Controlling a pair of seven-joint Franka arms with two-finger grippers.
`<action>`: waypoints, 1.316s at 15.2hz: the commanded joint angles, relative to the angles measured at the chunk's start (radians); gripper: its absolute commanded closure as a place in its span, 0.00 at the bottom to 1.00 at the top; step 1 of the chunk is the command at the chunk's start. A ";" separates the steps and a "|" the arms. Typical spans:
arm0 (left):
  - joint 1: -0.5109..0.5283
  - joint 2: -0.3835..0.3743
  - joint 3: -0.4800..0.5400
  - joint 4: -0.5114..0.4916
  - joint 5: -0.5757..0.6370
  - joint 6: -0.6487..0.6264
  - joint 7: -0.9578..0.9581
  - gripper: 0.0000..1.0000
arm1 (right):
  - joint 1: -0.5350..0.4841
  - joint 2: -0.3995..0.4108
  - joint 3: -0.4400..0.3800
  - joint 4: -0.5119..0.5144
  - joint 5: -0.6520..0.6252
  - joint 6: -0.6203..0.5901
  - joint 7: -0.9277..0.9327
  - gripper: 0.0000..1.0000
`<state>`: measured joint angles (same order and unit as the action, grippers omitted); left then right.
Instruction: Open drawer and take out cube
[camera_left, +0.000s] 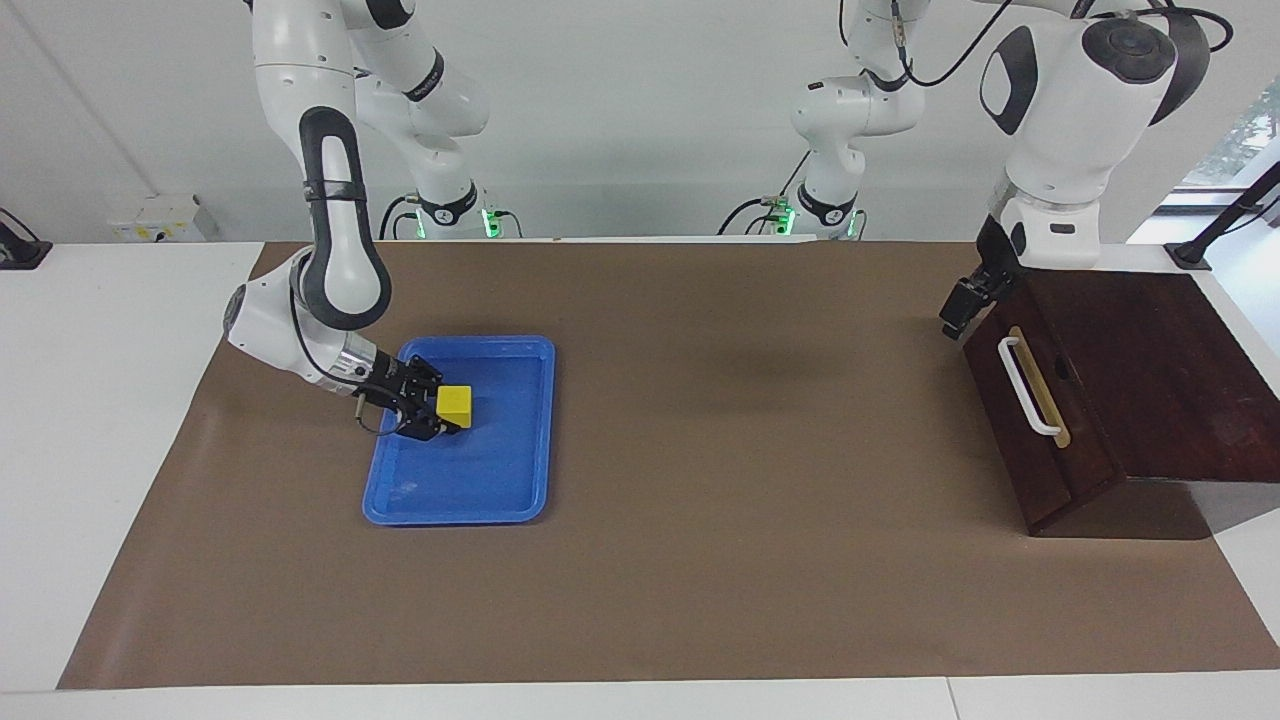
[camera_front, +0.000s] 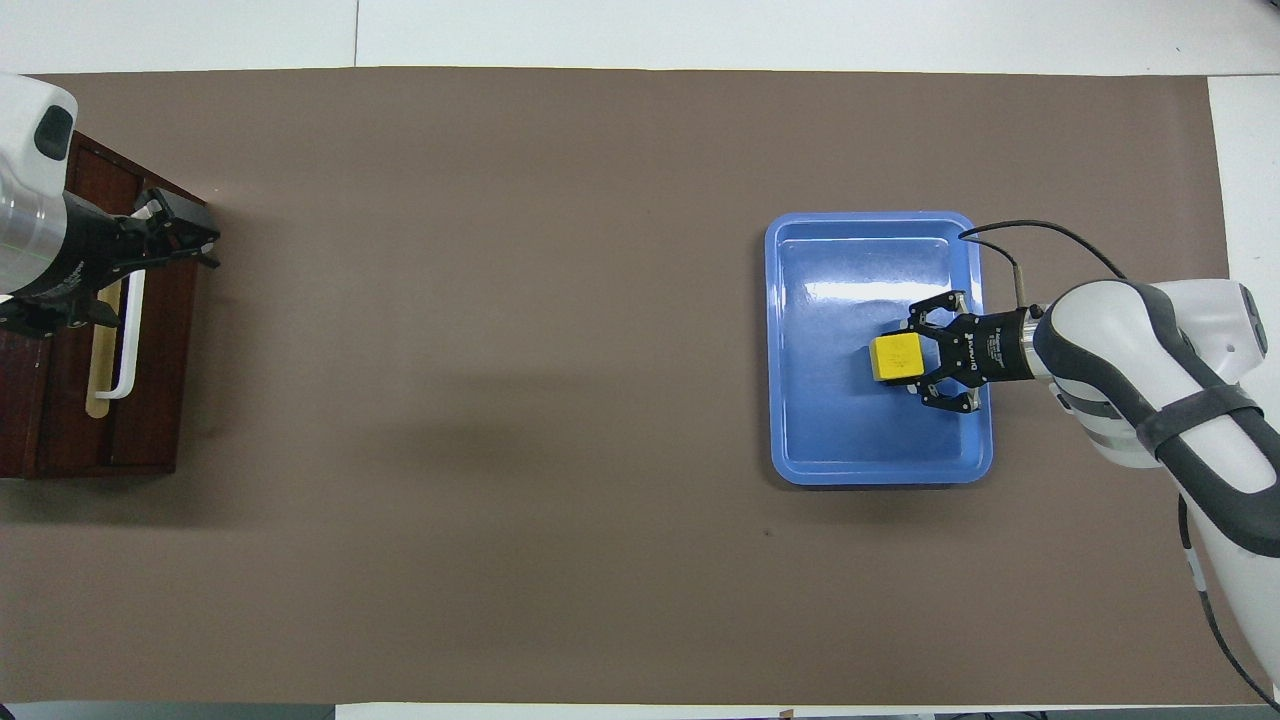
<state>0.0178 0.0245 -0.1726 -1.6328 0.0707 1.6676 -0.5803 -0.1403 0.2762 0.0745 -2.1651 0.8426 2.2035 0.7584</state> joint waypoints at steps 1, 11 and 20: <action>-0.004 -0.026 0.010 0.021 -0.034 -0.078 0.248 0.00 | 0.005 0.008 0.005 0.010 0.015 0.018 0.012 0.23; 0.002 -0.072 0.015 -0.036 -0.137 -0.092 0.502 0.00 | 0.010 -0.130 0.005 0.051 -0.122 -0.080 0.045 0.00; 0.008 -0.067 0.015 -0.039 -0.103 -0.100 0.505 0.00 | -0.016 -0.210 0.001 0.465 -0.663 -0.511 -0.411 0.00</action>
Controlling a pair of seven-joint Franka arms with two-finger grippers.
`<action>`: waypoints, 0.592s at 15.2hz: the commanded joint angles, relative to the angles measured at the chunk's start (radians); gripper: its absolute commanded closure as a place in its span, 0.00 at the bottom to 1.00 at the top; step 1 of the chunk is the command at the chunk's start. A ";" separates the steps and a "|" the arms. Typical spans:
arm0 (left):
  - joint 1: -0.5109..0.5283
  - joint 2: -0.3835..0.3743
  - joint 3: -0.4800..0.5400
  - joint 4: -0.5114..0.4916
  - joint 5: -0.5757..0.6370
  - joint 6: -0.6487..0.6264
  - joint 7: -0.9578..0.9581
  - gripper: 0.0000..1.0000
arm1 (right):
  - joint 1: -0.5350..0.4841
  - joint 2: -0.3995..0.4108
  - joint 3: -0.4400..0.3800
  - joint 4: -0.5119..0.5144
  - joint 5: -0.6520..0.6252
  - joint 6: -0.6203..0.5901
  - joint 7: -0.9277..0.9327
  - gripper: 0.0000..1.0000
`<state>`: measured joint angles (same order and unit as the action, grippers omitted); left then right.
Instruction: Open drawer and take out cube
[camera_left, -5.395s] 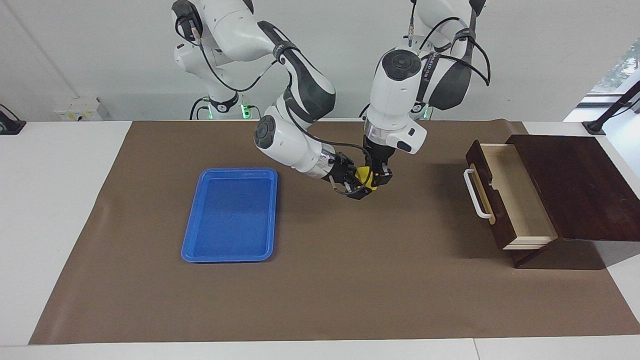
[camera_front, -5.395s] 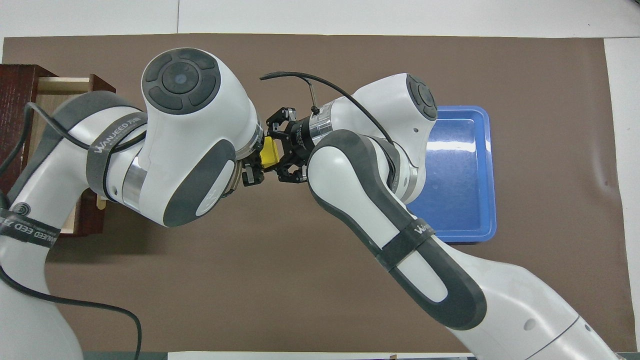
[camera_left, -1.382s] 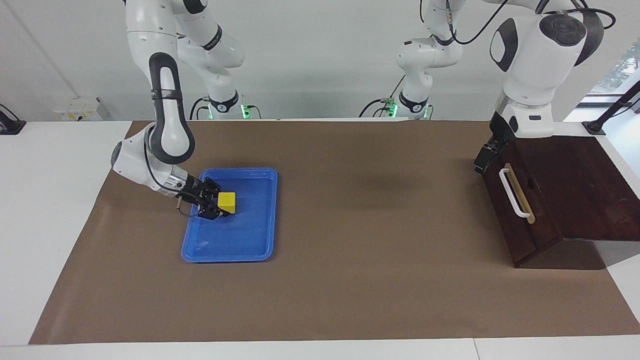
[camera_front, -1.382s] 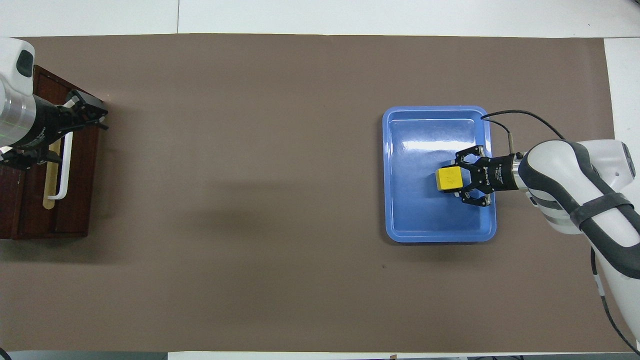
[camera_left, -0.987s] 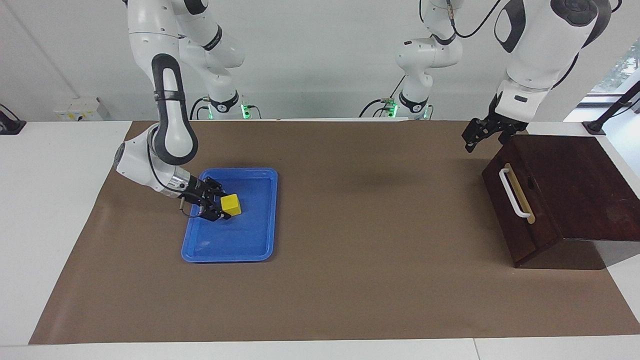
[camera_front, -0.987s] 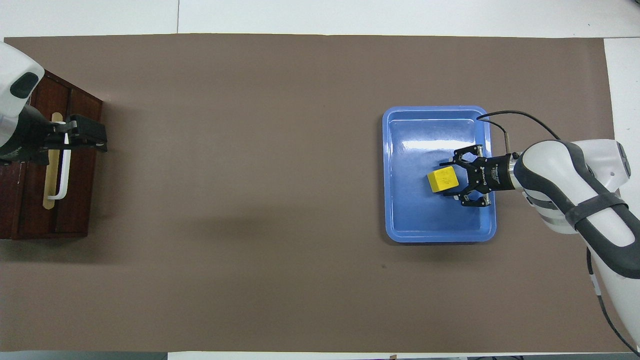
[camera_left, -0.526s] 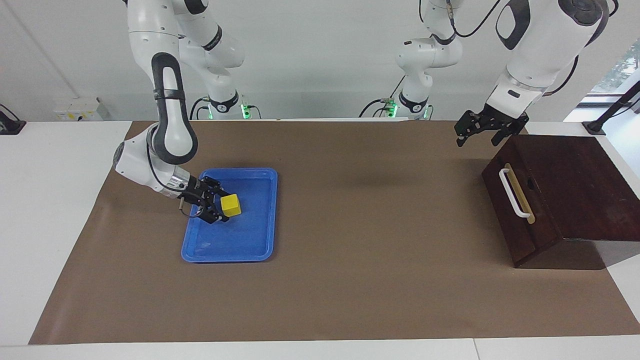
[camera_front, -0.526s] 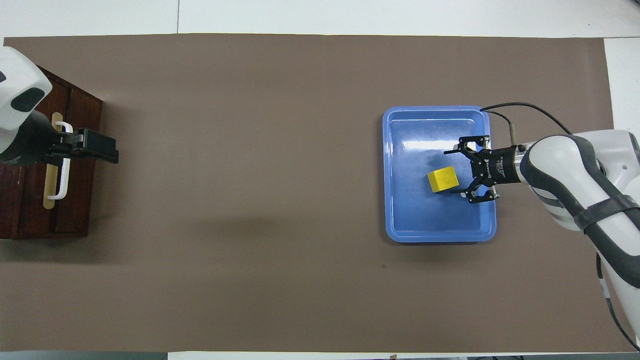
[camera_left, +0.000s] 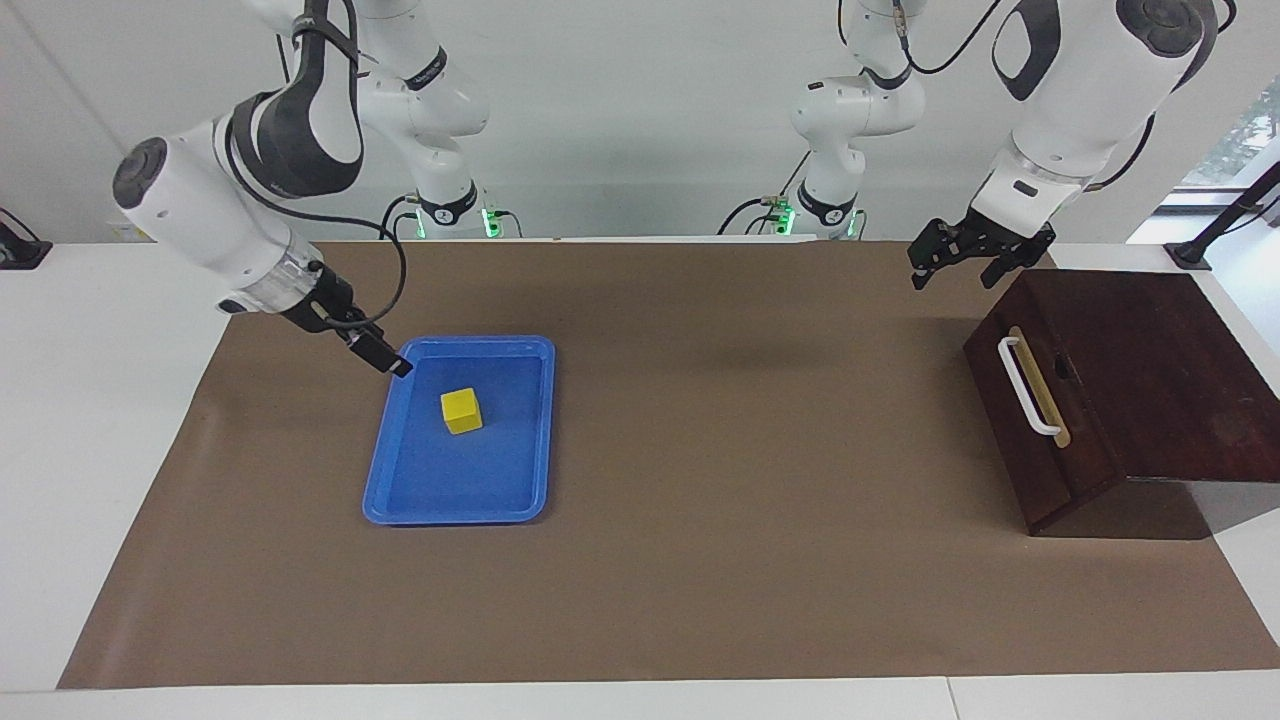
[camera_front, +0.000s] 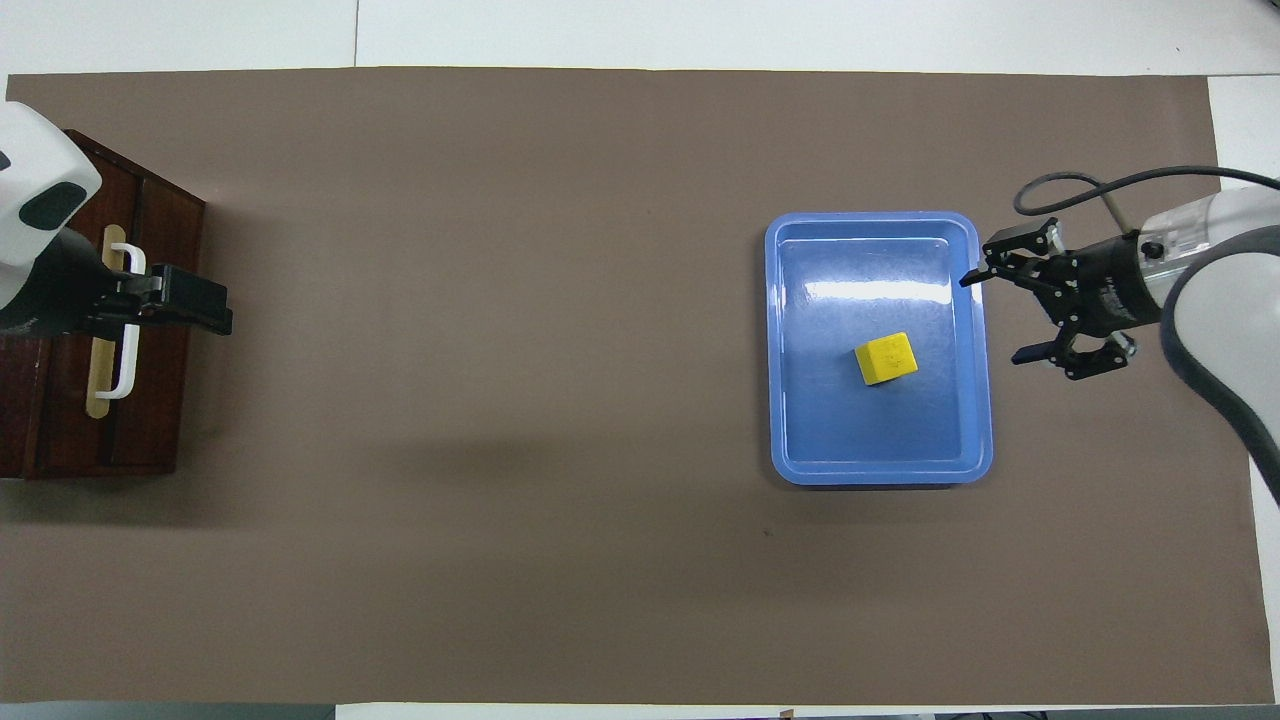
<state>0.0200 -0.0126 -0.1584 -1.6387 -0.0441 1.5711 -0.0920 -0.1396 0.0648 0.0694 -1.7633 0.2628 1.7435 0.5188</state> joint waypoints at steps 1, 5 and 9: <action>0.008 -0.030 0.000 -0.033 0.012 -0.005 0.021 0.00 | -0.017 -0.017 0.006 0.077 -0.115 -0.068 -0.251 0.00; 0.008 -0.033 0.000 -0.035 0.012 -0.013 0.029 0.00 | -0.005 -0.112 0.010 0.113 -0.241 -0.168 -0.466 0.00; 0.008 -0.033 0.003 -0.038 0.012 -0.033 0.021 0.00 | -0.012 -0.086 0.059 0.257 -0.363 -0.330 -0.638 0.00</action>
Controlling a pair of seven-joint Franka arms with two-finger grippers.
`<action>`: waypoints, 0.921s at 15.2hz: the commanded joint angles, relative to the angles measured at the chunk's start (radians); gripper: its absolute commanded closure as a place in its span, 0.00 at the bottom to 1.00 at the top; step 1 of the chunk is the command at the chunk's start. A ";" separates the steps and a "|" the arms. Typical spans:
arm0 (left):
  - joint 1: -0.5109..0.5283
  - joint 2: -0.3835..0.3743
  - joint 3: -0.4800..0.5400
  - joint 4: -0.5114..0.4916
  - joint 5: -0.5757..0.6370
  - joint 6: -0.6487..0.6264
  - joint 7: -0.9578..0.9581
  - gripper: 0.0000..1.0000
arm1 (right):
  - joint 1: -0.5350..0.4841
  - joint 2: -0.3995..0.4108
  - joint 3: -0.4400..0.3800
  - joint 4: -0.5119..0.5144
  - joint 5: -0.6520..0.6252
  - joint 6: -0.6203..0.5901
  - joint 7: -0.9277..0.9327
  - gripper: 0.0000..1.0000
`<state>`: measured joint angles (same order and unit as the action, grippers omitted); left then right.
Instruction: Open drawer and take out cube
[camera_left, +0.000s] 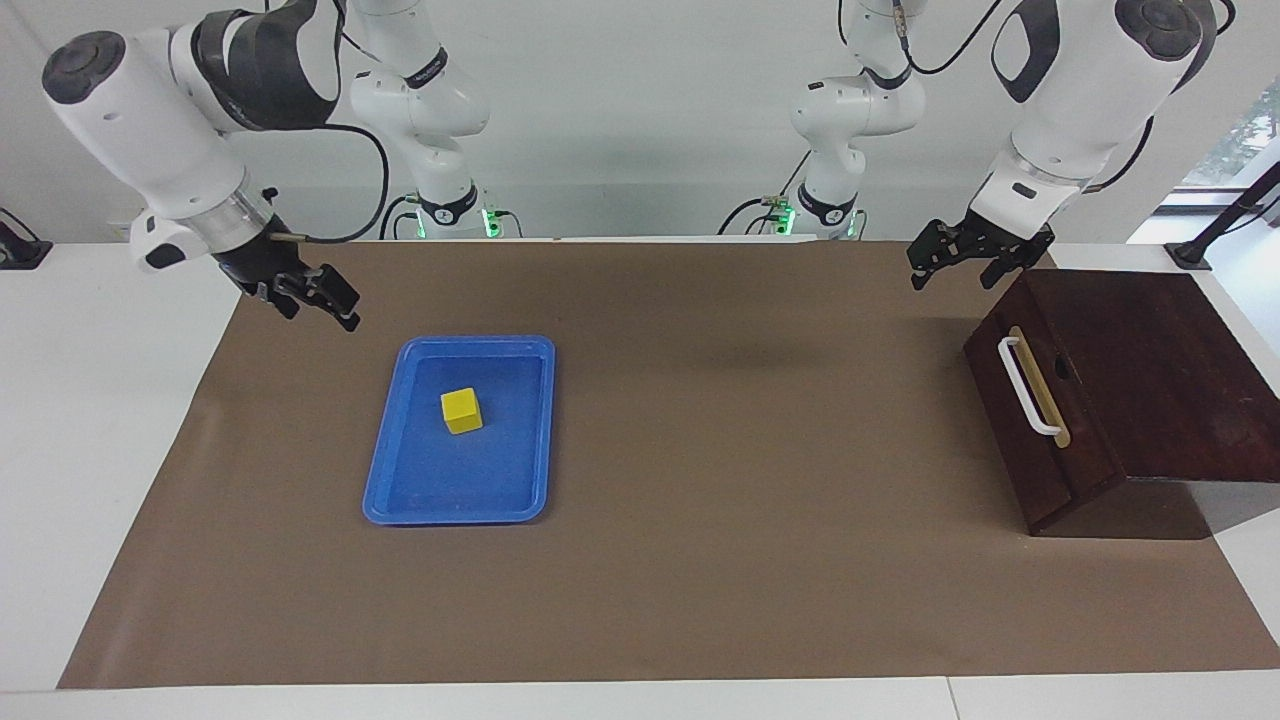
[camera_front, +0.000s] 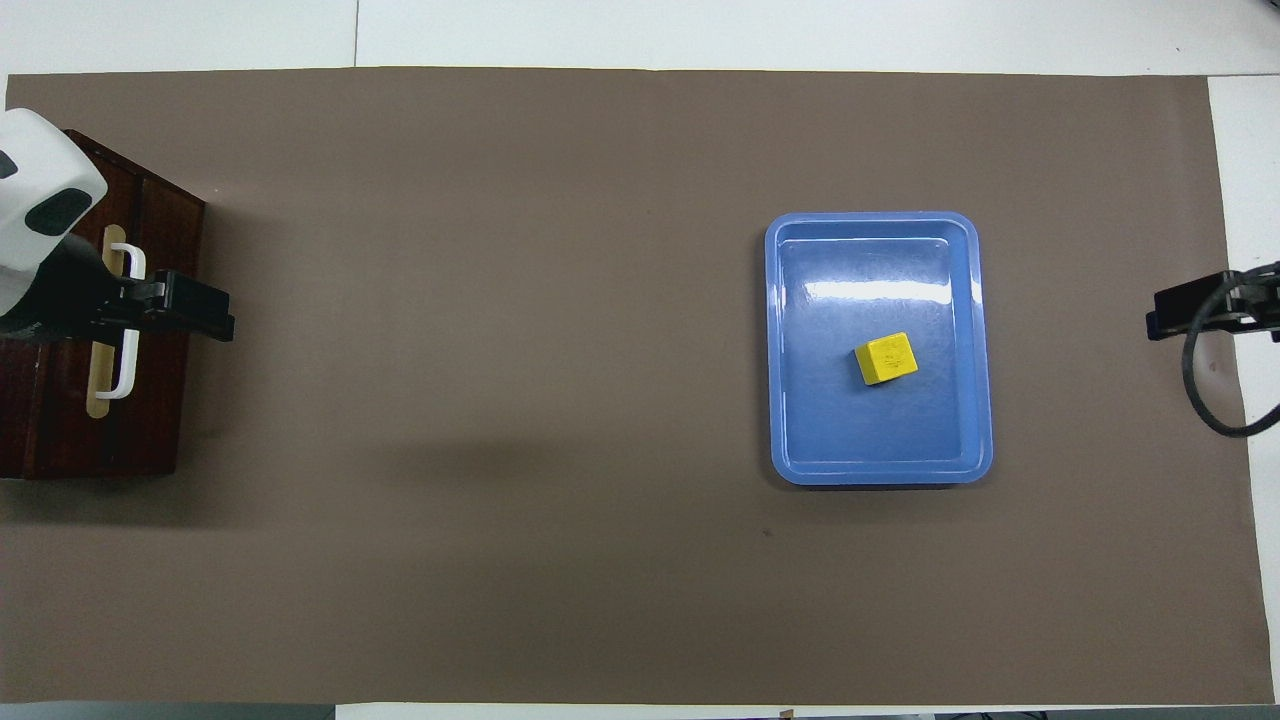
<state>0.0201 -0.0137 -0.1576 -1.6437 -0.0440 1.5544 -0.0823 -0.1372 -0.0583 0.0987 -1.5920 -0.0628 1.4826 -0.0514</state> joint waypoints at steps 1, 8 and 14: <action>0.011 -0.032 0.004 -0.031 0.012 -0.028 0.012 0.00 | -0.018 0.041 0.035 0.092 -0.032 -0.076 -0.071 0.00; 0.012 -0.034 0.009 -0.028 0.012 -0.017 0.007 0.00 | -0.038 0.054 0.035 0.038 0.040 -0.062 0.018 0.00; 0.012 -0.034 0.009 -0.028 0.012 -0.020 0.006 0.00 | -0.036 0.052 0.035 0.029 0.040 -0.053 0.025 0.00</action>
